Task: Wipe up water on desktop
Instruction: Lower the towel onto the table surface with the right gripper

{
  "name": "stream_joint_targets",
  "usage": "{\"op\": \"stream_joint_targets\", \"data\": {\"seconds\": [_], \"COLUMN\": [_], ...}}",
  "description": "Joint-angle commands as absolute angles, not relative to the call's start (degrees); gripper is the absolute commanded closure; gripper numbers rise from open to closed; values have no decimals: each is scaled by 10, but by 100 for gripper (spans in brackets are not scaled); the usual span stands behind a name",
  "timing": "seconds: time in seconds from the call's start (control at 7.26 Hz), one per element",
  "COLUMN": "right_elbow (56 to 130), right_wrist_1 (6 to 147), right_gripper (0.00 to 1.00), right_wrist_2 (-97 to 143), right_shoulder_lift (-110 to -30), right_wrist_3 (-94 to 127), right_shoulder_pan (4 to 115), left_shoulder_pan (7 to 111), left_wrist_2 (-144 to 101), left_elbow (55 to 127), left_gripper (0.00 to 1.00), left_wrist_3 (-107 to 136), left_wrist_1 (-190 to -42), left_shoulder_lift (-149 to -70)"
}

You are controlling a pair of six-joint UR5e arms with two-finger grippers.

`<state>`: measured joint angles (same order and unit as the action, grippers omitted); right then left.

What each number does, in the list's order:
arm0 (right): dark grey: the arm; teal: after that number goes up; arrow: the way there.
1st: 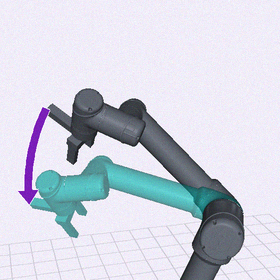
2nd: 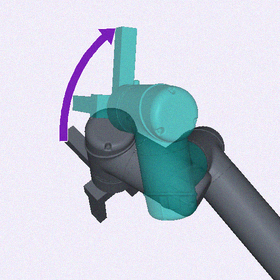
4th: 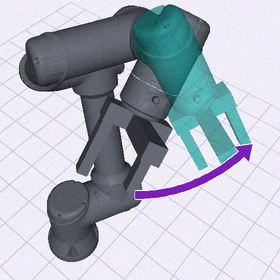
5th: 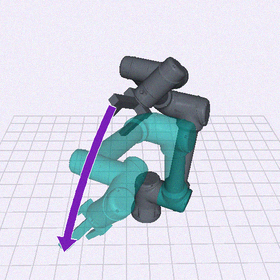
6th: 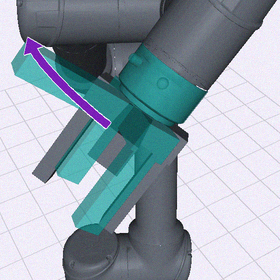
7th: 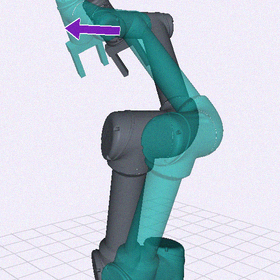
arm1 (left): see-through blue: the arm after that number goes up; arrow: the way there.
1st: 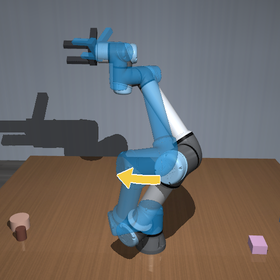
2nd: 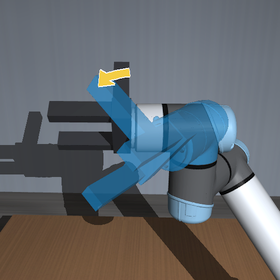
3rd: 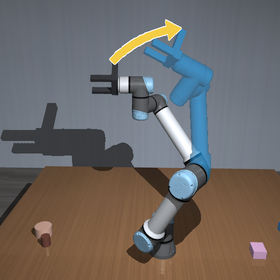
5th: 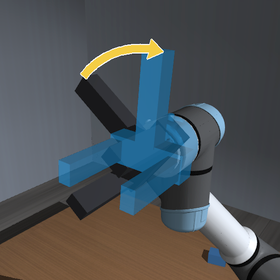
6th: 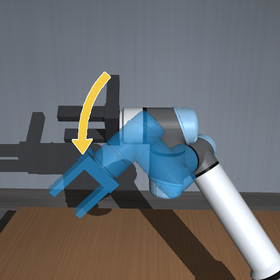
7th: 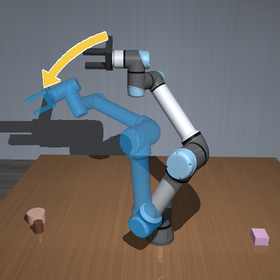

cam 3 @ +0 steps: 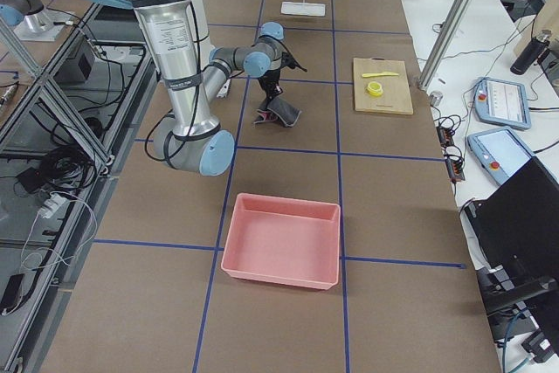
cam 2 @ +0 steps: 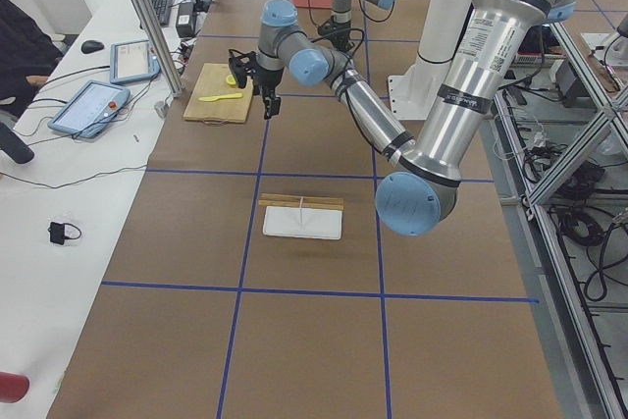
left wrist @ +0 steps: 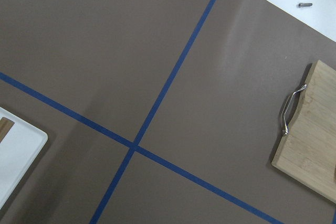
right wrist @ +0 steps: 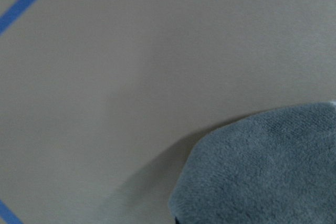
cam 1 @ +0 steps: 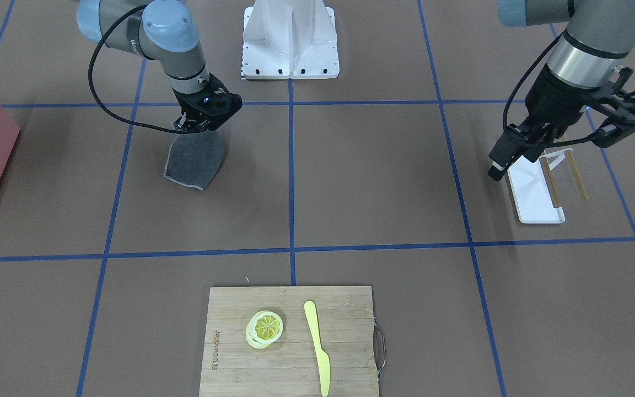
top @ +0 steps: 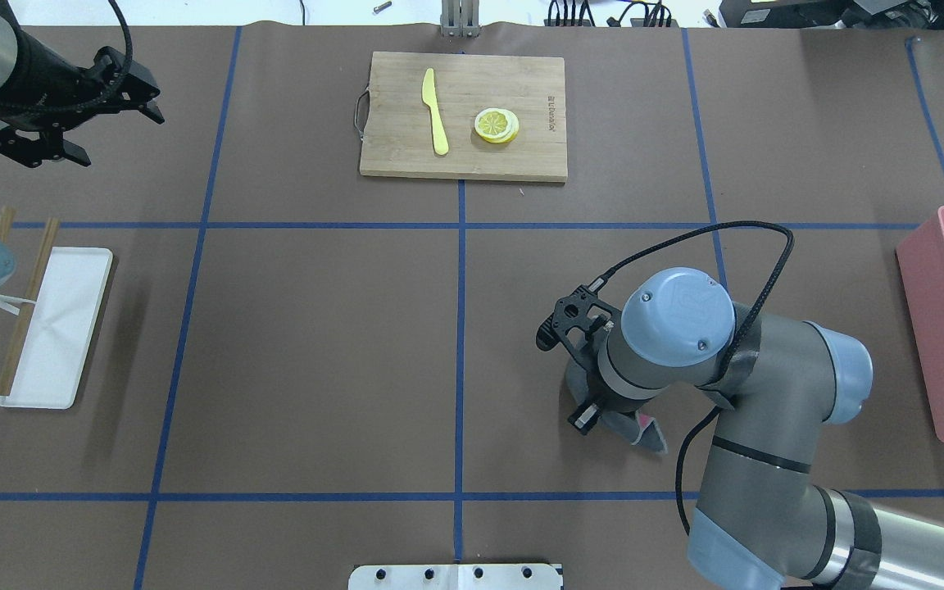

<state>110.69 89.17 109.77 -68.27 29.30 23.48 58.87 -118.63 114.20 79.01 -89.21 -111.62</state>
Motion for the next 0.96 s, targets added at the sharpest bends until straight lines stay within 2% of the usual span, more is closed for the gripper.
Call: {"op": "stream_joint_targets", "data": {"seconds": [0.0, 0.28, 0.55, 0.83], "right_elbow": [1103, 1073, 971, 936], "right_wrist_1": [834, 827, 709, 700], "right_gripper": [100, 100, 100, 100], "right_wrist_2": [1112, 1148, 1187, 1276], "right_shoulder_lift": [-685, -684, -684, -683], "right_wrist_3": [356, 352, 349, 297], "right_shoulder_pan": [227, 271, 325, 418], "left_shoulder_pan": [589, 588, 587, 585], "left_wrist_2": [-1187, -1187, -1187, -1187], "left_elbow": [1141, 1146, 1143, 1142], "left_gripper": [2, 2, 2, 2], "left_wrist_3": [791, 792, 792, 792], "left_wrist_1": [-892, -893, -893, -893], "left_shoulder_lift": [-1116, -1117, -1117, -1118]}}
